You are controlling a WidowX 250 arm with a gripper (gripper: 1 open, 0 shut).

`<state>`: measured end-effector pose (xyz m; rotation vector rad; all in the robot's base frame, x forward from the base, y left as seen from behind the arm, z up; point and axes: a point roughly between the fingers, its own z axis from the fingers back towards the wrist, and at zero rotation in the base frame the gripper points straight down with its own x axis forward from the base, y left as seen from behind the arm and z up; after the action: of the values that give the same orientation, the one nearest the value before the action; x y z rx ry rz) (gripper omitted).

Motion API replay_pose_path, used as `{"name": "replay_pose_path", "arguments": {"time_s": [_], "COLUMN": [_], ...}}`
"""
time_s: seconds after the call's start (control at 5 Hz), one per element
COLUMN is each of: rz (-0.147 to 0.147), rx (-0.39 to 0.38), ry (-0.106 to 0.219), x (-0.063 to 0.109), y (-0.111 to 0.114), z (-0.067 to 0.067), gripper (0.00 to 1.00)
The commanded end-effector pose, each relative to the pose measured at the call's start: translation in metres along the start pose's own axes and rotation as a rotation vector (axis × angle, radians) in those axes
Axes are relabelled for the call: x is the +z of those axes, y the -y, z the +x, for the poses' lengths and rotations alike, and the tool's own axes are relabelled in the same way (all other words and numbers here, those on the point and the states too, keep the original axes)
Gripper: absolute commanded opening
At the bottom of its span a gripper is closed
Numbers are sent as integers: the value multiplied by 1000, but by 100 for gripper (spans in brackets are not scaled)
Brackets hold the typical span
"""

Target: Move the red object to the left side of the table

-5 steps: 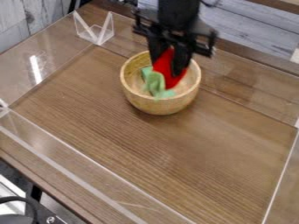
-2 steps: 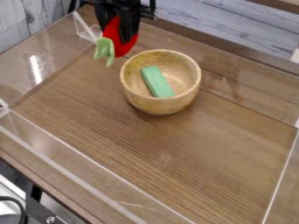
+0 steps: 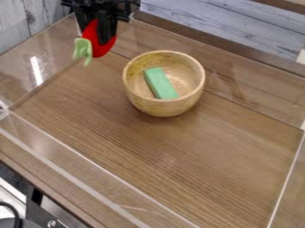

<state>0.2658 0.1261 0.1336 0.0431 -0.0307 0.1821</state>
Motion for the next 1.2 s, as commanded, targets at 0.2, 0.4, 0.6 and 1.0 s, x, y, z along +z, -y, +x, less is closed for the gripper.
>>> {"name": "replay_pose_path", "arguments": {"time_s": [0.2, 0.4, 0.6, 1.0], "rz": [57, 72, 80, 83], "rx": [24, 41, 61, 75], "ry": [13, -13, -38, -74], "x": [-12, -28, -43, -63], "y": [-42, -58, -71, -80], "z": [17, 23, 30, 42], "gripper": [0, 0, 0, 0]}}
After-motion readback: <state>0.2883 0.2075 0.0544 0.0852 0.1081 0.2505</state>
